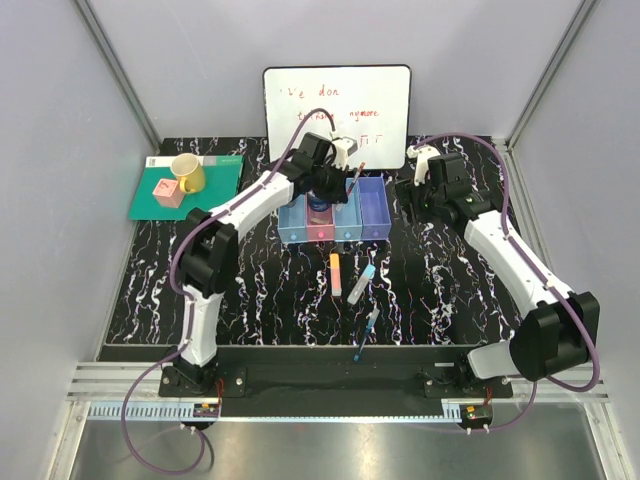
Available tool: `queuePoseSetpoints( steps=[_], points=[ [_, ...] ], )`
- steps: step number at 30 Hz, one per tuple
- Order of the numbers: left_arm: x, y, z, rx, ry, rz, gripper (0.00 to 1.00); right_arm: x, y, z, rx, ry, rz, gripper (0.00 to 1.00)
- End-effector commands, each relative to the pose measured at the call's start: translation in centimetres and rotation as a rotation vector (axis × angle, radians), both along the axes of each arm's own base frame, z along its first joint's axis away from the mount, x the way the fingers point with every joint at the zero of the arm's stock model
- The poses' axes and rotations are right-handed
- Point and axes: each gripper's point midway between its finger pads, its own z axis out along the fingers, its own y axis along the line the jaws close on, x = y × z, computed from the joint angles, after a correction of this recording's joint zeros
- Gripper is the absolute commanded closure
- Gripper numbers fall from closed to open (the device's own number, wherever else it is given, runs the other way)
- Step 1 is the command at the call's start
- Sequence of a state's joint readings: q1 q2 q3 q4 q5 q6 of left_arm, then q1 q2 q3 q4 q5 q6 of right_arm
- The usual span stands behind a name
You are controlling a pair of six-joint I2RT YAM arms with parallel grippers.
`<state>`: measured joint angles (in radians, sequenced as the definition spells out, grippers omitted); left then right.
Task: Sort the stationery into containers
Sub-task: Place the pen in the storage box.
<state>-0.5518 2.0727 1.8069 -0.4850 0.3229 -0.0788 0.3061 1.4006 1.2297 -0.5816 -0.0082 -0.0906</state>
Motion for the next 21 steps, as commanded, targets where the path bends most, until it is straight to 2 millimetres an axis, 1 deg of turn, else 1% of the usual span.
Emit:
queuePoseSetpoints(
  steps=[1, 2, 5, 10, 14, 18, 21],
  points=[
    [2.2, -0.4, -0.2, -0.012, -0.028, 0.068, 1.00, -0.4, -0.5, 1.5, -0.009, -0.047, -0.004, 0.26],
    [2.3, -0.4, -0.9, -0.005, -0.014, 0.073, 1.00, -0.4, -0.6, 1.6, -0.009, -0.049, -0.004, 0.26],
    [2.5, -0.3, -1.9, 0.009, 0.004, 0.090, 1.00, -0.4, -0.6, 1.4, -0.008, -0.045, -0.003, 0.26],
    [2.9, 0.2, -3.0, 0.036, 0.013, 0.119, 1.00, -0.5, -0.5, 1.4, 0.003, -0.047, -0.006, 0.26],
    [2.8, 0.2, -3.9, 0.043, 0.037, 0.132, 1.00, -0.5, -0.5, 1.4, 0.005, -0.049, -0.008, 0.26],
    [2.6, -0.1, -4.6, 0.031, 0.068, 0.141, 1.00, -0.6, -0.5, 1.5, 0.008, -0.053, -0.008, 0.26],
    [2.5, -0.6, -4.6, 0.010, 0.087, 0.139, 1.00, -0.7, -0.5, 1.6, 0.009, -0.054, -0.009, 0.26]
  ],
)
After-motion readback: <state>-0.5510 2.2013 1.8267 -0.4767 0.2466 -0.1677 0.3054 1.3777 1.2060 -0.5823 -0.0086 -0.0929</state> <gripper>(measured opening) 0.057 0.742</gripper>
